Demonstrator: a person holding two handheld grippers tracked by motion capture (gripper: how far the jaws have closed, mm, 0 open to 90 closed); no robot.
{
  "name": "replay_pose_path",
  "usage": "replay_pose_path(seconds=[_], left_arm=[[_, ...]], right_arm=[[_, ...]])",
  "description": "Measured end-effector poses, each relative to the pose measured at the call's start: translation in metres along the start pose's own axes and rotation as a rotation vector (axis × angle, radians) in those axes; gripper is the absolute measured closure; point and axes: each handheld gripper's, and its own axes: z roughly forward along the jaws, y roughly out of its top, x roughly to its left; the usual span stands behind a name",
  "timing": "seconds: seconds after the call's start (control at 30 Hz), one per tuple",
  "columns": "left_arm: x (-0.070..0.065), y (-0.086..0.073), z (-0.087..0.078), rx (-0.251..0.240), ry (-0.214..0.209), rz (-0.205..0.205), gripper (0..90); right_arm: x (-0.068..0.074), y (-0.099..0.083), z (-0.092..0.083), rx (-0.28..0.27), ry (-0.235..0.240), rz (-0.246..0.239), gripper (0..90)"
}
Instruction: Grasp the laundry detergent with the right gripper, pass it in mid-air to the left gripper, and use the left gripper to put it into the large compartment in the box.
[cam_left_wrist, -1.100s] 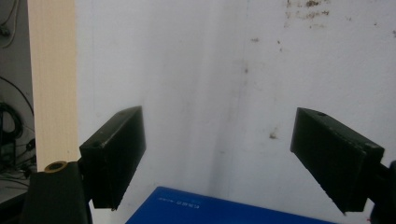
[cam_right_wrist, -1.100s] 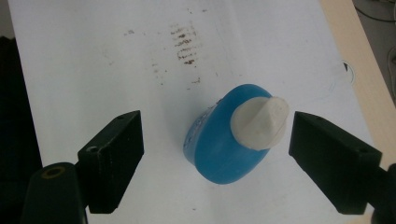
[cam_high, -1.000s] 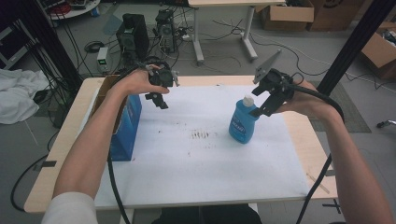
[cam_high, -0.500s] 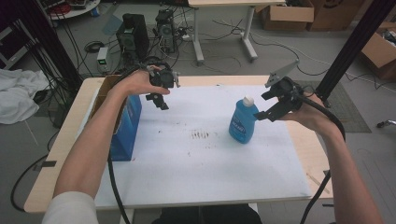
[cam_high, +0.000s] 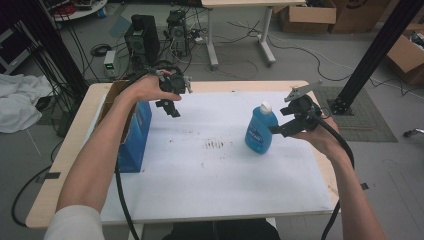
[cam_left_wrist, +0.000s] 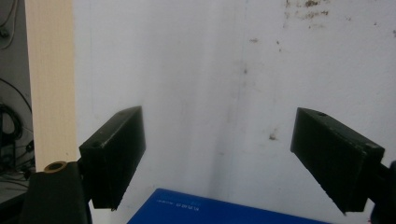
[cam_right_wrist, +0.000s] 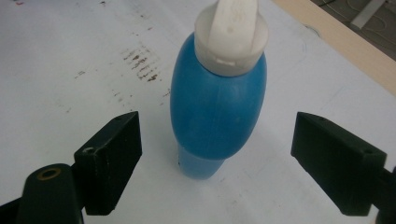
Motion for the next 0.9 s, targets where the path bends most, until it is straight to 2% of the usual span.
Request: replay_pose_path(seconds=[0.23,0.5,0.9], left_arm=[[0.000,-0.001,-0.001,0.002,0.002,-0.001,18.7],[0.000,-0.002,-0.001,-0.002,0.003,0.001,18.7],[0.000,-0.001,-0.001,-0.008,0.005,0.001,18.7]], right_arm=[[0.002,-0.012,0.012,-0.040,-0.036,0.057,15.5],[0.007,-0.020,0.024,-0.052,-0.075,0.072,15.2],[0.016,-0.030,0.040,-0.130,-0.095,0.107,15.3]])
